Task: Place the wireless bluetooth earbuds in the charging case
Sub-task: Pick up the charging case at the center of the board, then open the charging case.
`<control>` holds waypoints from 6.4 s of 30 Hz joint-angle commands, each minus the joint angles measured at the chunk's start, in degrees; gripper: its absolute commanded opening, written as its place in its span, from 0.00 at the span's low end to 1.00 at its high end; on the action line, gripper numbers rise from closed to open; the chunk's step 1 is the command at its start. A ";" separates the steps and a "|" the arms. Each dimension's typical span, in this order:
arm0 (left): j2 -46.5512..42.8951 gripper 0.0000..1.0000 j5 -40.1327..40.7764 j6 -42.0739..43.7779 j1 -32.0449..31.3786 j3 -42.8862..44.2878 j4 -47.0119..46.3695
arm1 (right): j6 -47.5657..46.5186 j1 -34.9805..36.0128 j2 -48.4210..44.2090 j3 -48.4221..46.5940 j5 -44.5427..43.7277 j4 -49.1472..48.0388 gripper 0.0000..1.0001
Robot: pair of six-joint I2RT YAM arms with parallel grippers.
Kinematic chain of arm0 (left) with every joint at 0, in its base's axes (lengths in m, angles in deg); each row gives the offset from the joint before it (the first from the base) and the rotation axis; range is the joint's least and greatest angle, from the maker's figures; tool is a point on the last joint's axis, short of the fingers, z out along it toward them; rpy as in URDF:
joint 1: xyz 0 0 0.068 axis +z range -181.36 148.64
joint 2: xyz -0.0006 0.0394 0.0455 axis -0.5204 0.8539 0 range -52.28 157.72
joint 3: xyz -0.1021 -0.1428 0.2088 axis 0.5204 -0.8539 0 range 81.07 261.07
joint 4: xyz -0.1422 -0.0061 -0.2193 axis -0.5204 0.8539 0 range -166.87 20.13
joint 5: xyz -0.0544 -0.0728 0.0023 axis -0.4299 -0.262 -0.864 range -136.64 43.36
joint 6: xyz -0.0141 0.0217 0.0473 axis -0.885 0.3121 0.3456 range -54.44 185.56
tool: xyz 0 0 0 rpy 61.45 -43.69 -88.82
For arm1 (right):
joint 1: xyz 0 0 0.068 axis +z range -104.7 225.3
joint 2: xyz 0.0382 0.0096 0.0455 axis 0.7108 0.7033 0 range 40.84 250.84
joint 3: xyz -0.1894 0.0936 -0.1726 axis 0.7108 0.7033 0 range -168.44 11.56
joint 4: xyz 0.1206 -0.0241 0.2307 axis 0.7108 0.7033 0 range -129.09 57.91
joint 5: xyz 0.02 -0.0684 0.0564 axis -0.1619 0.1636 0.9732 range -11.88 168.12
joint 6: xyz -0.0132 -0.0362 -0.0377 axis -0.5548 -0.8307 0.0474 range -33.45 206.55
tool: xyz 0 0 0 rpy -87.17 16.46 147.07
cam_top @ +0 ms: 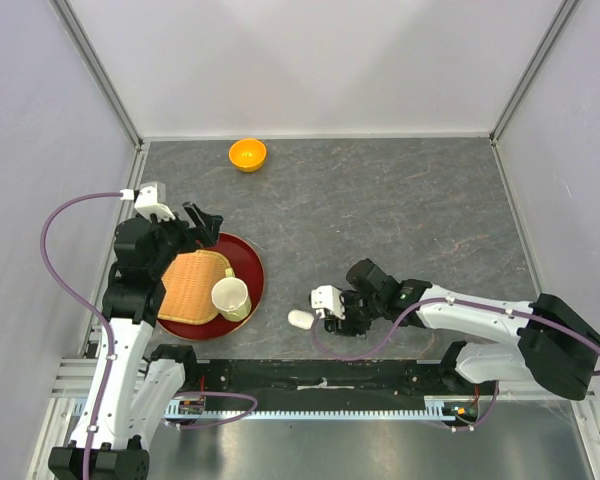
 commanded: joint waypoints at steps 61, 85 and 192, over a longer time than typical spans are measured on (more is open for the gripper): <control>-0.20 1.00 1.27 -2.69 0.83 0.85 -0.53 | 2.35 1.44 3.61 -3.81 -5.00 0.83 0.34; 3.14 1.00 -28.51 -5.13 0.66 2.26 -9.84 | 3.76 1.62 -12.84 -2.67 -21.51 -11.99 0.20; 10.71 0.02 -15.07 11.81 -36.43 -7.23 -46.76 | 92.32 -4.27 -23.73 -23.78 -33.13 3.91 0.98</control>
